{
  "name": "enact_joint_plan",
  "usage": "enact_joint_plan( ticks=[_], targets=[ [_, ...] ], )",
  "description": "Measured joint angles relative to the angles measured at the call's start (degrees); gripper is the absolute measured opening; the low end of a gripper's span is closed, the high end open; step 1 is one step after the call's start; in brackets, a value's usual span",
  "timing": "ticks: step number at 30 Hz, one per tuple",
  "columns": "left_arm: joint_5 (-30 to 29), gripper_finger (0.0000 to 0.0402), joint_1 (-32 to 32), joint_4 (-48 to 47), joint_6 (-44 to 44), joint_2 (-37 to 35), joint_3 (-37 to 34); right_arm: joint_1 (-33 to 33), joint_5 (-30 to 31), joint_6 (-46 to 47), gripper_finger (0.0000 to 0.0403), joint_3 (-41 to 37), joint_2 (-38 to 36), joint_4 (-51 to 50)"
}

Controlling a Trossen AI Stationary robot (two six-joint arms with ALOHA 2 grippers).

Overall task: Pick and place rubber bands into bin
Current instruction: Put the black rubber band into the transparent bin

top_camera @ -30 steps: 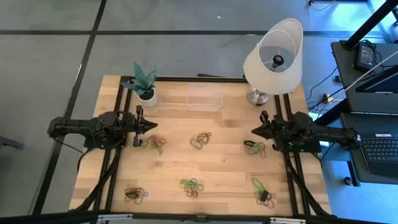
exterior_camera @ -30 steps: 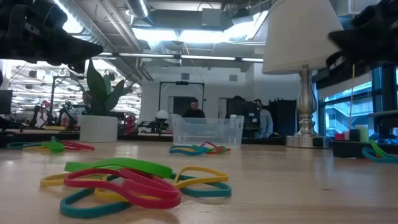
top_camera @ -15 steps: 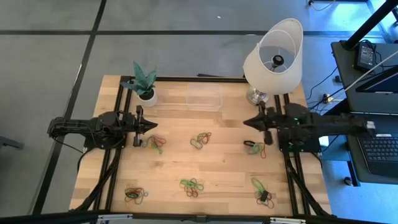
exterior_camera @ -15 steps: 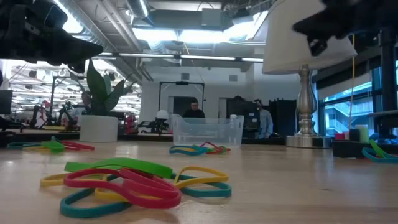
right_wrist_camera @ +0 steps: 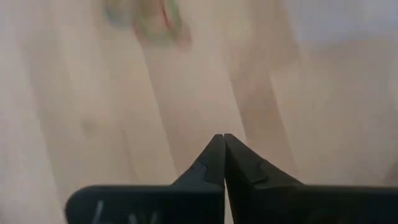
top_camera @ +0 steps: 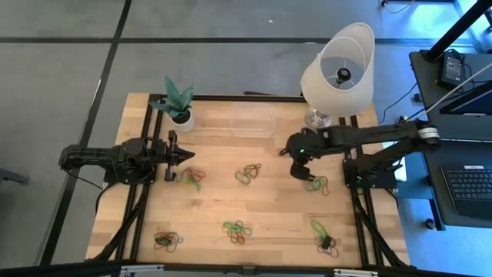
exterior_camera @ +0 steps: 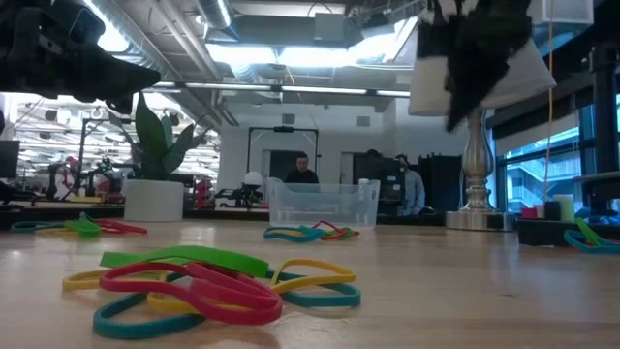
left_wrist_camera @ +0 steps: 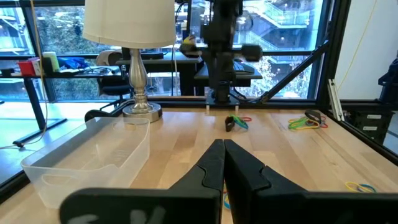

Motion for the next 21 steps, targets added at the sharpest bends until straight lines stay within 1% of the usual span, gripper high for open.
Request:
enact_joint_plan(
  ticks=[2, 5, 8, 11, 17, 21],
  targets=[
    [0.0, 0.0004, 0.0, 0.0, 0.0, 0.0, 0.0, 0.6, 0.0, 2.6, 0.0012, 0.2, 2.2, -4.3],
    [0.0, 0.0004, 0.0, 0.0, 0.0, 0.0, 0.0, 1.7, -0.8, 5.3, 0.0028, -1.1, 4.2, -8.0],
    [0.0, 0.0004, 0.0, 0.0, 0.0, 0.0, 0.0, 3.0, -2.5, 7.2, 0.0051, -3.3, 4.5, -8.8],
    [0.0, 0.0004, 0.0, 0.0, 0.0, 0.0, 0.0, 4.0, -2.8, 8.4, 0.0080, -5.0, 4.4, -8.9],
    [0.0, 0.0004, 0.0, 0.0, 0.0, 0.0, 0.0, 5.1, -3.6, 6.1, 0.0137, -8.5, 4.4, -4.3],
    [0.0, 0.0004, 0.0, 0.0, 0.0, 0.0, 0.0, 5.3, -4.2, 4.4, 0.0166, -11.5, 4.4, 0.9]
  ],
)
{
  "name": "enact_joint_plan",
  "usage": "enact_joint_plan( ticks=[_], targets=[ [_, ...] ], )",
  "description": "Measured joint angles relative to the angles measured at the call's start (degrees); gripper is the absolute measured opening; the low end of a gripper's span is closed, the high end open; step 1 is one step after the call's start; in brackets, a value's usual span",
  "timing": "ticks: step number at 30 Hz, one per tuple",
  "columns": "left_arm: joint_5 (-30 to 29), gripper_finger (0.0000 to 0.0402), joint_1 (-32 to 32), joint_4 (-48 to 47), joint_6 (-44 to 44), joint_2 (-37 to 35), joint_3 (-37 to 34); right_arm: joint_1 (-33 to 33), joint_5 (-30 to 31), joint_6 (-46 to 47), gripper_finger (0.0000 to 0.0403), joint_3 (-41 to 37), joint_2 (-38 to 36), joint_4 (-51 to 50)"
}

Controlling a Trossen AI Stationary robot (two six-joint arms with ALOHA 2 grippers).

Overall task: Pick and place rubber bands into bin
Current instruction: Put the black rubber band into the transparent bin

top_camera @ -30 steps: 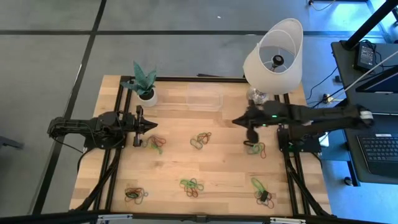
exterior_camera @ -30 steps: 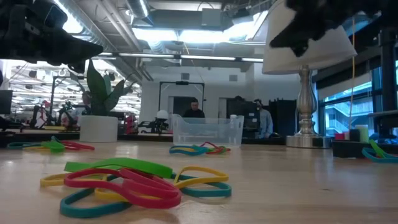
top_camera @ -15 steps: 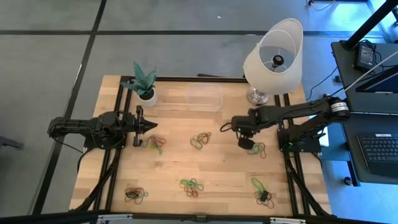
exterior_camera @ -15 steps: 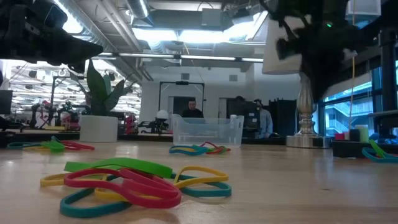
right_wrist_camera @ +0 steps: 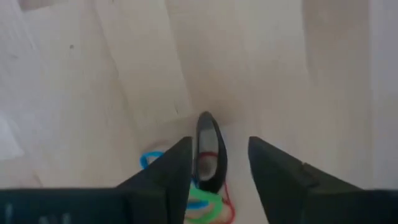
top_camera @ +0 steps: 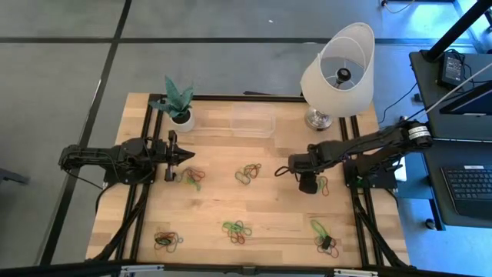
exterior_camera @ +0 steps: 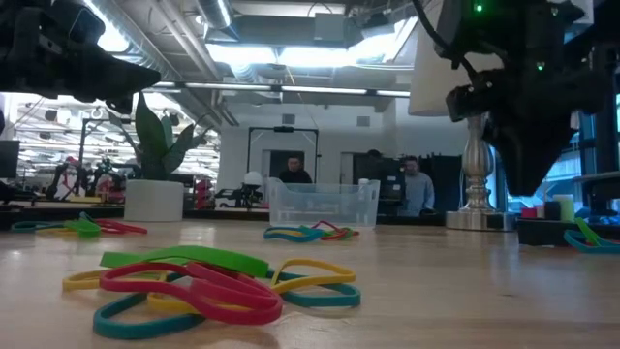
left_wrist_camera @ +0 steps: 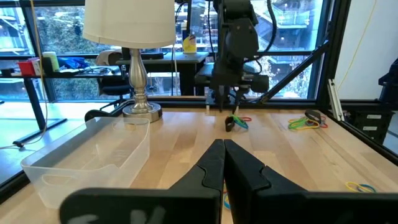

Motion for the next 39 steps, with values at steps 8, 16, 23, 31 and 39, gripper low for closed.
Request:
enact_joint_plan(
  ticks=[8, 16, 23, 31, 39],
  targets=[
    [0.0, 0.0004, 0.0, 0.0, 0.0, 0.0, 0.0, 0.0, -0.1, -6.7, 0.0210, -6.2, 0.0, 8.8],
    [0.0, 0.0004, 0.0, 0.0, 0.0, 0.0, 0.0, 0.0, -0.1, -4.7, 0.0218, -12.4, 0.0, 11.7],
    [0.0, 0.0004, 0.0, 0.0, 0.0, 0.0, 0.0, 0.1, -0.8, 2.0, 0.0130, -13.4, -0.2, 12.2],
    [0.0, 0.0004, 0.0, 0.0, 0.0, 0.0, 0.0, 0.0, -1.3, 2.3, 0.0017, -10.0, 0.1, 11.0],
    [0.0, 0.0004, 0.0, 0.0, 0.0, 0.0, 0.0, 0.0, -1.3, 3.8, 0.0008, -4.9, -2.2, 9.9]
  ],
)
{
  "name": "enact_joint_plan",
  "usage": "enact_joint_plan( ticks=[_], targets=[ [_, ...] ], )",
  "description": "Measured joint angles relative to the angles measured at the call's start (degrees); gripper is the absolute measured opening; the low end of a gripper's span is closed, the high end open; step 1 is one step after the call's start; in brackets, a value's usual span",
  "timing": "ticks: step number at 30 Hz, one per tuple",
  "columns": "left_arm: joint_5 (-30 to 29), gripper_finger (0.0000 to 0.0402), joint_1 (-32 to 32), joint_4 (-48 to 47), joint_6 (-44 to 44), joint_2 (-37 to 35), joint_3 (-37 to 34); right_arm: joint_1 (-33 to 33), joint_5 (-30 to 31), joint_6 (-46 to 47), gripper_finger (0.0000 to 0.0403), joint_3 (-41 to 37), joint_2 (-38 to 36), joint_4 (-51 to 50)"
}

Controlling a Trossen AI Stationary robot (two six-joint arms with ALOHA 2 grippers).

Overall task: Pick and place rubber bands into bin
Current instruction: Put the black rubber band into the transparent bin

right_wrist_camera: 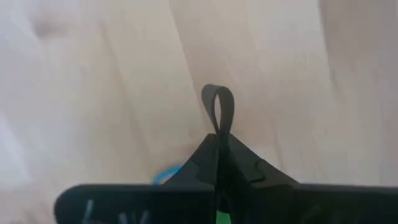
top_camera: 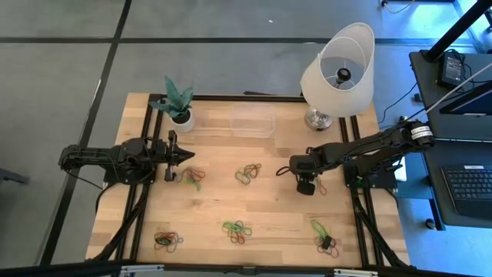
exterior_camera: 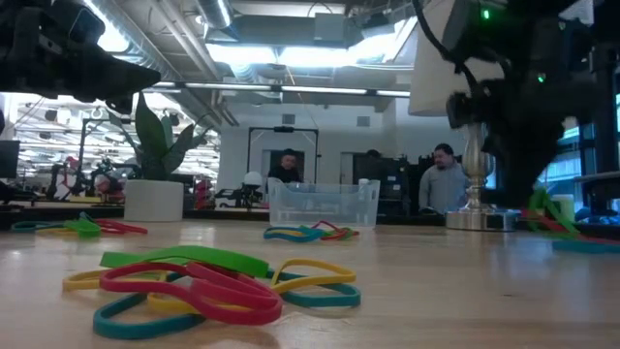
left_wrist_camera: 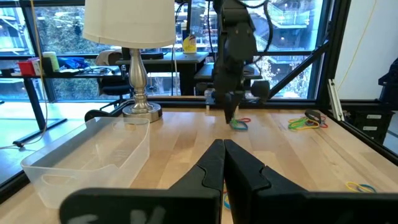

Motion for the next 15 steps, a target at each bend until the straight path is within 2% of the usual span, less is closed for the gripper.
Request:
enact_joint_plan(
  ticks=[7, 15],
  targets=[
    [0.0, 0.0004, 0.0, 0.0, 0.0, 0.0, 0.0, 0.0, 1.7, 3.8, 0.0009, 1.2, -2.9, -0.7],
    [0.0, 0.0004, 0.0, 0.0, 0.0, 0.0, 0.0, 0.0, 1.7, 4.6, 0.0013, 1.2, -1.1, -1.0]
  ],
)
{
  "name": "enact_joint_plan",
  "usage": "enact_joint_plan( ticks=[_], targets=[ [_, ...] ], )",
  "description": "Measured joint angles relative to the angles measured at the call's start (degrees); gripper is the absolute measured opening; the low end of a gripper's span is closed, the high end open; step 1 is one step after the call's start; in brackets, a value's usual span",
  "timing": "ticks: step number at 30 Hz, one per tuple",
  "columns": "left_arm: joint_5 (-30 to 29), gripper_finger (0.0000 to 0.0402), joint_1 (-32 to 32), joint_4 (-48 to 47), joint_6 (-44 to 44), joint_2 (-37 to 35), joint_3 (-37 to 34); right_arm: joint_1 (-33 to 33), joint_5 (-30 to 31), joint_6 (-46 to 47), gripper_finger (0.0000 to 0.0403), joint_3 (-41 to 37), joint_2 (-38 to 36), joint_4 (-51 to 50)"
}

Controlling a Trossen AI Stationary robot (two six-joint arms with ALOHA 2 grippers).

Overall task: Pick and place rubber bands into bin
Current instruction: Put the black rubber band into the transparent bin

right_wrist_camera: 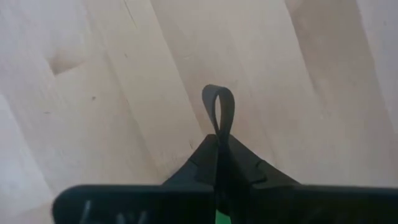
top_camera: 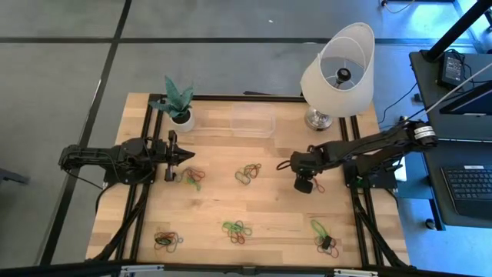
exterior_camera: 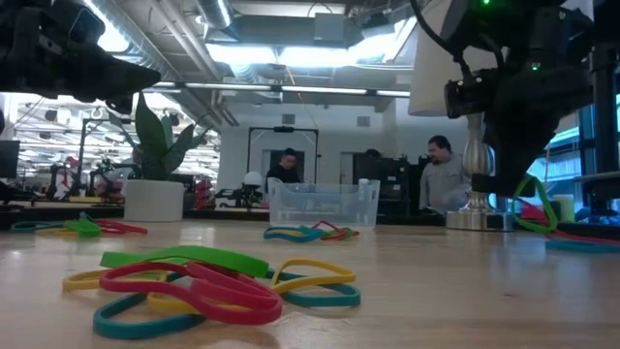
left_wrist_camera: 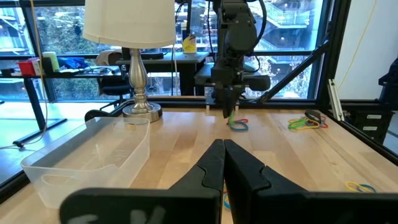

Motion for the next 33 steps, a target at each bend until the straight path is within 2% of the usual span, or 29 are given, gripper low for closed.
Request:
enact_joint_plan(
  ticks=[13, 28, 33],
  targets=[
    [0.0, 0.0004, 0.0, 0.0, 0.0, 0.0, 0.0, 0.0, -2.5, 0.1, 0.0059, 0.0, 4.7, 2.7],
    [0.0, 0.0004, 0.0, 0.0, 0.0, 0.0, 0.0, 0.0, -2.5, -0.3, 0.0065, 0.0, 12.8, 9.3],
    [0.0, 0.0004, 0.0, 0.0, 0.0, 0.0, 0.0, 0.0, -2.8, -0.3, 0.0065, 0.0, 13.5, 10.0]
  ],
)
